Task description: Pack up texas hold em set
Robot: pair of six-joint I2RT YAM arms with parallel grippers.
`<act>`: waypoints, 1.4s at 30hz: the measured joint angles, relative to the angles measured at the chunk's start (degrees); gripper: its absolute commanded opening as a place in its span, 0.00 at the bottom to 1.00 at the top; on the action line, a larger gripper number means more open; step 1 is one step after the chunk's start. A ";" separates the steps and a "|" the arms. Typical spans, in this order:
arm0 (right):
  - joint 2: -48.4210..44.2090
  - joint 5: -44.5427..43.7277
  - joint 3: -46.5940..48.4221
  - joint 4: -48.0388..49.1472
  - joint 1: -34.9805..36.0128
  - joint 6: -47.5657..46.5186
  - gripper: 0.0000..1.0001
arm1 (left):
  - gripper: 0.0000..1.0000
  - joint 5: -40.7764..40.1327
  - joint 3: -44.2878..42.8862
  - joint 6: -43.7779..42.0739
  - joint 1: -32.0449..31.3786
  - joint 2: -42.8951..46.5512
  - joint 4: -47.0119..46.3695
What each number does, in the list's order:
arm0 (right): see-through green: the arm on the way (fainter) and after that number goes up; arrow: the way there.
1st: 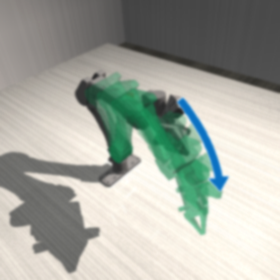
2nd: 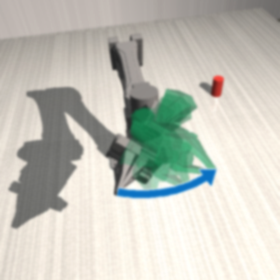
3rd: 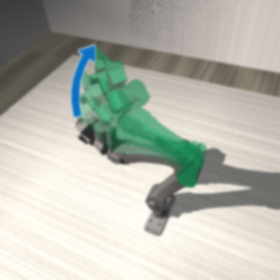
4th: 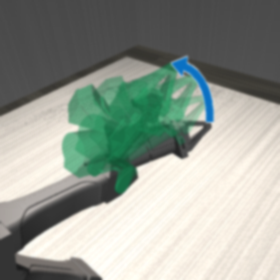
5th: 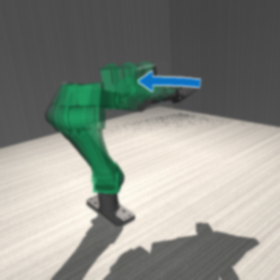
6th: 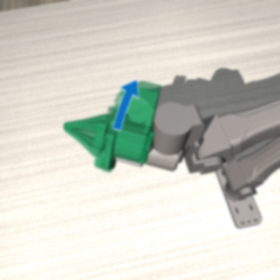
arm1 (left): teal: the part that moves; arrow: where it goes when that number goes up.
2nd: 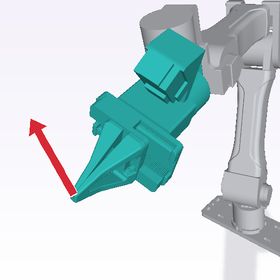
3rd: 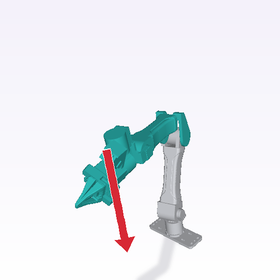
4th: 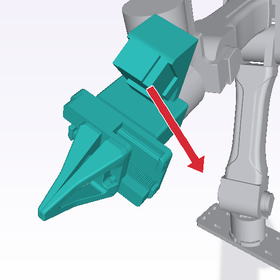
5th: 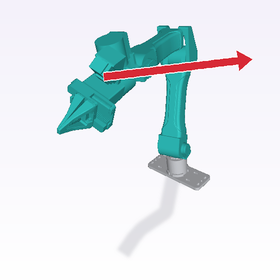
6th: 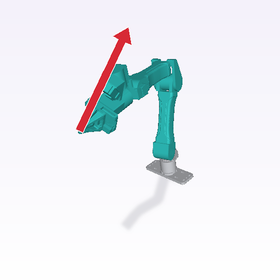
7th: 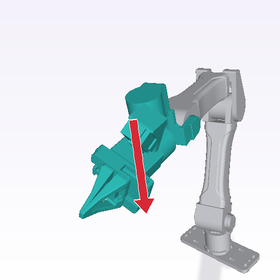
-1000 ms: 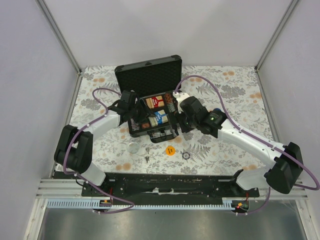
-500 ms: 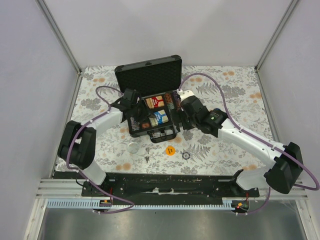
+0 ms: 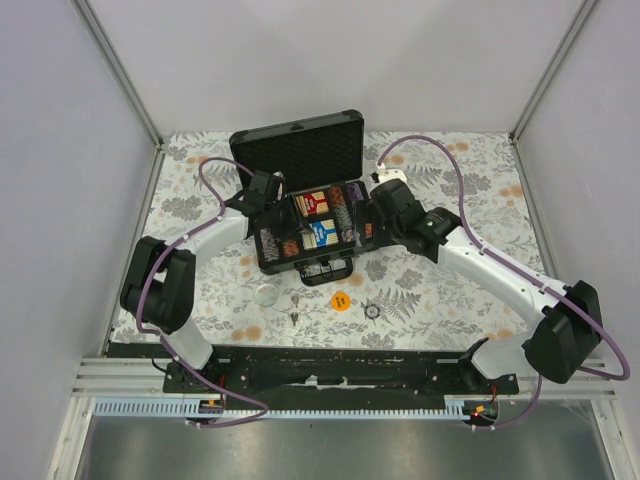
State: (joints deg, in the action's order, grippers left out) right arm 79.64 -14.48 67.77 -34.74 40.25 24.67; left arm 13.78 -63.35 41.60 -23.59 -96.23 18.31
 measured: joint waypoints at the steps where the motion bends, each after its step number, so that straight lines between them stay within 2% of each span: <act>1: 0.00 0.00 0.00 -0.02 -0.22 0.35 0.95 | 0.48 0.07 -0.02 -0.37 0.00 0.00 0.07; 7: 0.04 0.02 0.00 0.00 -1.01 1.73 0.95 | 0.59 -0.50 -0.02 -2.34 -0.17 0.28 1.29; 13: 0.66 0.09 0.00 0.00 -1.01 1.95 0.95 | 0.60 -2.23 -2.64 -5.49 -0.28 0.94 2.82; 25: 2.34 0.61 0.33 0.00 -1.03 1.95 0.93 | 0.53 -1.86 -6.36 -7.61 -0.28 -1.46 -0.50; 35: 2.60 0.94 0.55 0.00 -1.11 2.38 0.93 | 0.36 1.18 -5.95 -9.60 -0.79 -4.68 -2.16; 42: 3.85 2.97 1.20 0.07 -1.11 2.38 0.88 | 0.31 1.27 -4.48 -10.03 -0.81 -4.68 -4.33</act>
State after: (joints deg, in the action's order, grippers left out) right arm 83.48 -11.51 68.97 -34.68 39.13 27.05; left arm 15.05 -67.83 31.57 -24.40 -100.90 13.98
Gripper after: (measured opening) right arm 0.902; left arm 0.327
